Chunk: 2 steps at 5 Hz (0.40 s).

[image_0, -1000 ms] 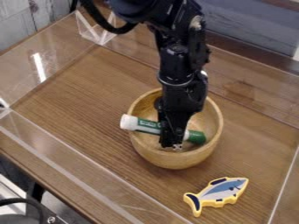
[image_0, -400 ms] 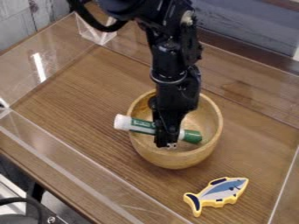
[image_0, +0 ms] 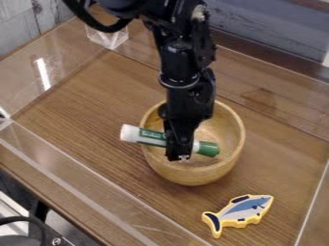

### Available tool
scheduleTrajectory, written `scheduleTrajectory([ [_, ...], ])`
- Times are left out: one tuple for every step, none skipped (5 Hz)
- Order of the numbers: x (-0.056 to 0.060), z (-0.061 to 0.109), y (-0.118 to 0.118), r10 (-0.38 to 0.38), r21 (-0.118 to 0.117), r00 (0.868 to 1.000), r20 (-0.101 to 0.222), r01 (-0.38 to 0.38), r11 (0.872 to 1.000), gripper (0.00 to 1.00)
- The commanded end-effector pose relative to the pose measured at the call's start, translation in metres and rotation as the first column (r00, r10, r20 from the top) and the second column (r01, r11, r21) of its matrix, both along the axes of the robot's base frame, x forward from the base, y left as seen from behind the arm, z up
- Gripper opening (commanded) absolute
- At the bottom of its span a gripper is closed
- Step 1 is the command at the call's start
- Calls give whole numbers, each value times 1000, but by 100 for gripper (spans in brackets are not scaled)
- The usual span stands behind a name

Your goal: Remove the green marker from inside the brown bowl and put it on the table

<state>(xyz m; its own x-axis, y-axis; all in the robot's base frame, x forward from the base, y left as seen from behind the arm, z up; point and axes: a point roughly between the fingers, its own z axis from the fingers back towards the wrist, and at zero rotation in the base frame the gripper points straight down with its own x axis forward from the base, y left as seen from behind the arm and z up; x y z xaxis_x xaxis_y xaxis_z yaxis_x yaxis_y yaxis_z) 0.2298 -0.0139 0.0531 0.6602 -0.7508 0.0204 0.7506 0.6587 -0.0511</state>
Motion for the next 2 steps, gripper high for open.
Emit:
scheduleTrajectory([
  [5,15,2,-2,-12,998,56,2,1000,0],
  [3,18,2,-8,-22,998,58,10,1000,0],
])
